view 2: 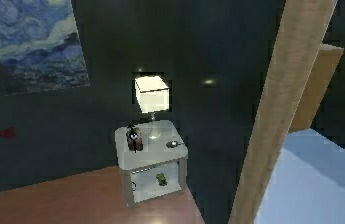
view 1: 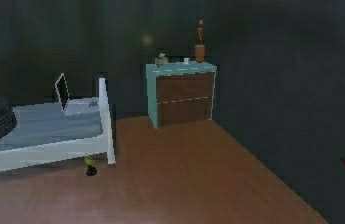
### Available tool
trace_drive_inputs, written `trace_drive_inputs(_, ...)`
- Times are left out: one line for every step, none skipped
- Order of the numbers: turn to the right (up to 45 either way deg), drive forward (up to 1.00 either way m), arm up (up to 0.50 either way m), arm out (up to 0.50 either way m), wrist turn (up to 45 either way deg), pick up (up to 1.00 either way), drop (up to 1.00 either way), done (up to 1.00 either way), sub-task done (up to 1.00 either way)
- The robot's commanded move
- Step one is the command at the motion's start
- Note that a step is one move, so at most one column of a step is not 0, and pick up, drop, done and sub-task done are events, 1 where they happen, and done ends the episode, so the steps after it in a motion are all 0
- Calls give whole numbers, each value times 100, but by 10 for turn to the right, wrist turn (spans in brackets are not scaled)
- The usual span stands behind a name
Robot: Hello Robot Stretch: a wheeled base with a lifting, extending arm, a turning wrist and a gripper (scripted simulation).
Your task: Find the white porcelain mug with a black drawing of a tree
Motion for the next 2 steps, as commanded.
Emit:
trace_drive_inputs(0,5,0,0,0,0,0,0,0)
trace_drive_inputs(-60,0,0,0,0,0,0,0,0)
